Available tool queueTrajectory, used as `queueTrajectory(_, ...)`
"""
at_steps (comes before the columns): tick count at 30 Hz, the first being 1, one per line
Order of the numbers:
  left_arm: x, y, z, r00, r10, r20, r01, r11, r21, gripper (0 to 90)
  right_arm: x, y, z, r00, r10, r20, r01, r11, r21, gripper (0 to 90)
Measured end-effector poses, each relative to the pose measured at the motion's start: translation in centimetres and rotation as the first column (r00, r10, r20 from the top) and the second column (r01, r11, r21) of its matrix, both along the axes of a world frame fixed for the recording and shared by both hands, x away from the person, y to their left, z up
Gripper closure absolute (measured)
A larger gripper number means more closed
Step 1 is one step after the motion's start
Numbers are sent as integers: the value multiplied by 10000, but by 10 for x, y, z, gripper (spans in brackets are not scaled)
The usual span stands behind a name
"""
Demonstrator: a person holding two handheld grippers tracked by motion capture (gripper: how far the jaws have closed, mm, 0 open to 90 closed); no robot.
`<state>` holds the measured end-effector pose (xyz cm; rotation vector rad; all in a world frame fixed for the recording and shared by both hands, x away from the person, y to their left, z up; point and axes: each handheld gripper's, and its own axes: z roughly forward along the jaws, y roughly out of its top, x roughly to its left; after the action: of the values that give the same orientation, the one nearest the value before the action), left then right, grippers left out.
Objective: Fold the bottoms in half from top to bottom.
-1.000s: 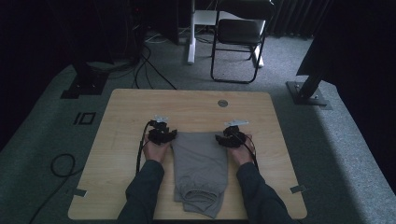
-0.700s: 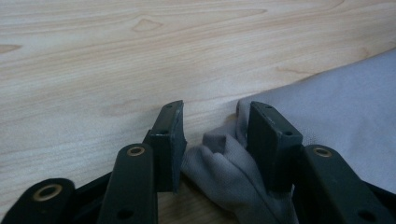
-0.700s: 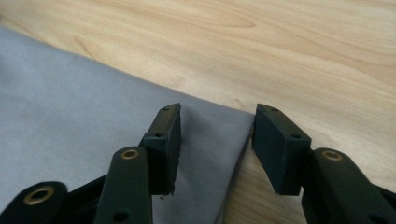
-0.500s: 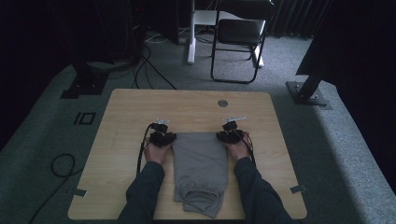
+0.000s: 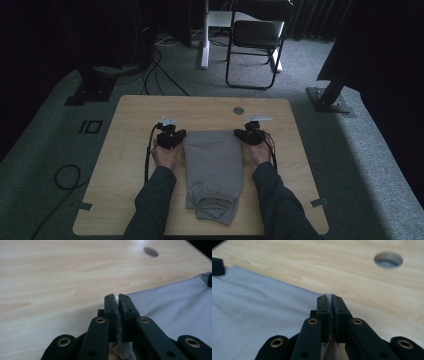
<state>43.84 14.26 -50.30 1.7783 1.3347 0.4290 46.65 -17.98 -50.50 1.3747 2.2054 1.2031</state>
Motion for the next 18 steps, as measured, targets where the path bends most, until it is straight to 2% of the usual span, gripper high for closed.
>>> queueTrajectory(3,-4,3,8,9996,-56,265,66,9992,-391,864,-3,-2,11,9988,145,467,-153,9998,162,859)
queueTrajectory(7,-13,5,19,9978,-311,587,349,9973,-642,860,-12,-4,21,9969,298,734,-318,9991,269,858)
queueTrajectory(9,-19,6,24,9961,-461,753,509,9967,-628,859,-18,-4,26,9955,401,861,-423,9988,238,856)
queueTrajectory(14,-32,9,34,9933,-750,879,825,9930,-847,856,-35,-7,32,9927,599,1047,-617,9980,141,855)
queueTrajectory(18,-52,9,37,9890,-1064,1028,1166,9882,-993,857,-57,-8,35,9897,818,1177,-839,9964,125,856)
